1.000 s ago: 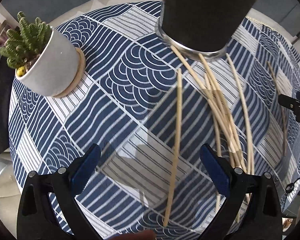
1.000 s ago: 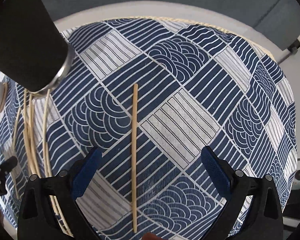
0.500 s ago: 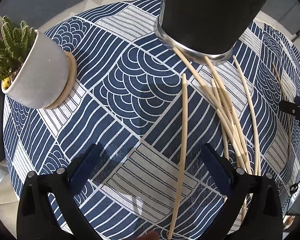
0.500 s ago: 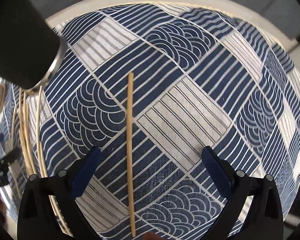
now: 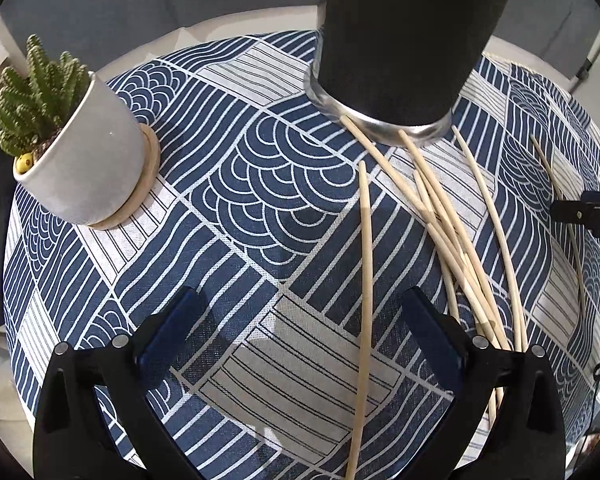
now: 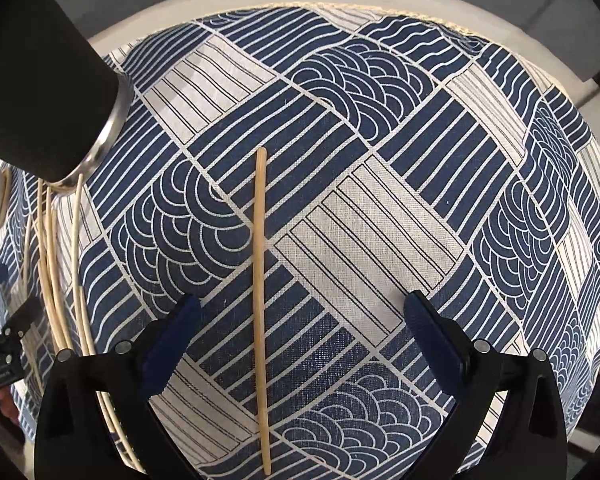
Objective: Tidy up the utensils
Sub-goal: 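Close the left gripper on one wooden stick while the right gripper grasps another stick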
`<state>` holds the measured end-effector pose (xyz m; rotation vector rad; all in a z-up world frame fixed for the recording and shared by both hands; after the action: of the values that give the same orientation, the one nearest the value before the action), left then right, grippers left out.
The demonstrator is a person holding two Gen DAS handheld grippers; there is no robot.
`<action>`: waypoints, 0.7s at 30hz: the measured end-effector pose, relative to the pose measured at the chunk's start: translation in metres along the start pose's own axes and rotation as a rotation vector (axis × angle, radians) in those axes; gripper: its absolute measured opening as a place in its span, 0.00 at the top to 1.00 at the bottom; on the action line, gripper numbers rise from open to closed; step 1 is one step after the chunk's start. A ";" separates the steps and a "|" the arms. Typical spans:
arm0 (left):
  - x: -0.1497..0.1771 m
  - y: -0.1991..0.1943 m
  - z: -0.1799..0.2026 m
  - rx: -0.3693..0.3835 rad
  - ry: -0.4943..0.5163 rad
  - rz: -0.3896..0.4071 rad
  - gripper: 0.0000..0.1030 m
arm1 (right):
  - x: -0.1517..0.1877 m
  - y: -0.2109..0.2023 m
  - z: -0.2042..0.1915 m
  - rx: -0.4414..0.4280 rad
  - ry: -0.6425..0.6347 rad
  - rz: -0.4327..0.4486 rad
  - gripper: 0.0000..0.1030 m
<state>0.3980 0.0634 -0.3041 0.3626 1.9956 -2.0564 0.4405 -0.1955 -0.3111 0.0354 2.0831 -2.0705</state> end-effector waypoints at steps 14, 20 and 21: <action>0.017 -0.016 -0.035 -0.013 -0.046 0.001 0.52 | 0.011 -0.022 0.032 0.000 -0.052 0.036 0.84; 0.032 -0.031 -0.062 -0.019 -0.080 -0.034 0.89 | 0.011 -0.024 0.058 0.016 -0.066 0.033 0.96; 0.037 -0.033 -0.067 -0.018 -0.088 -0.043 0.92 | 0.012 -0.024 0.065 0.016 -0.063 0.032 0.96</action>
<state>0.3524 0.1309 -0.2881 0.2239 1.9857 -2.0406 0.4335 -0.2614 -0.2891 0.0067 2.0161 -2.0430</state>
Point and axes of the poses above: each gripper's, at about its wrist camera, not at the fingertips, and y roughly the way its jaws point, z to its right, x to its underside, the point moved 7 cm from there along y, roughly the way its jaws point, and after that the axes turned 5 degrees about -y, right-handed, at the moved point
